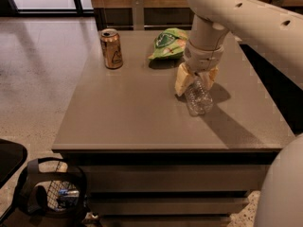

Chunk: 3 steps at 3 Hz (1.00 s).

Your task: Place water bottle upright

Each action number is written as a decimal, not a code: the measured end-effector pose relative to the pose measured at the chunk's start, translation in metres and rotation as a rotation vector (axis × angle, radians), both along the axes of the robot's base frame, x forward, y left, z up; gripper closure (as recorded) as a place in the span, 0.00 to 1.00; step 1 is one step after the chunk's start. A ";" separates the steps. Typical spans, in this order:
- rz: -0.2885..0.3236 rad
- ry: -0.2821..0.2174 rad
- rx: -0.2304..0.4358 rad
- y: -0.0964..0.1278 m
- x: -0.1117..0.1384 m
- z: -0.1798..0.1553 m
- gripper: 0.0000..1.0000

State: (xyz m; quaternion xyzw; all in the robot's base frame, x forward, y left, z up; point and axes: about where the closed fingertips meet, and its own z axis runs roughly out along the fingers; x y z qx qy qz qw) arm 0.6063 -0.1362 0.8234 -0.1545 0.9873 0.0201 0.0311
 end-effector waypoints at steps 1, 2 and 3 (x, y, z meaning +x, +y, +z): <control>0.001 -0.003 0.002 0.001 0.002 -0.002 0.68; 0.002 -0.005 0.004 0.002 0.003 -0.004 0.93; 0.005 -0.013 0.007 0.001 0.002 -0.002 1.00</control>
Offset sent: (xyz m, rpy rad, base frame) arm 0.0012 0.0010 -0.0016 0.0016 -0.0023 0.0009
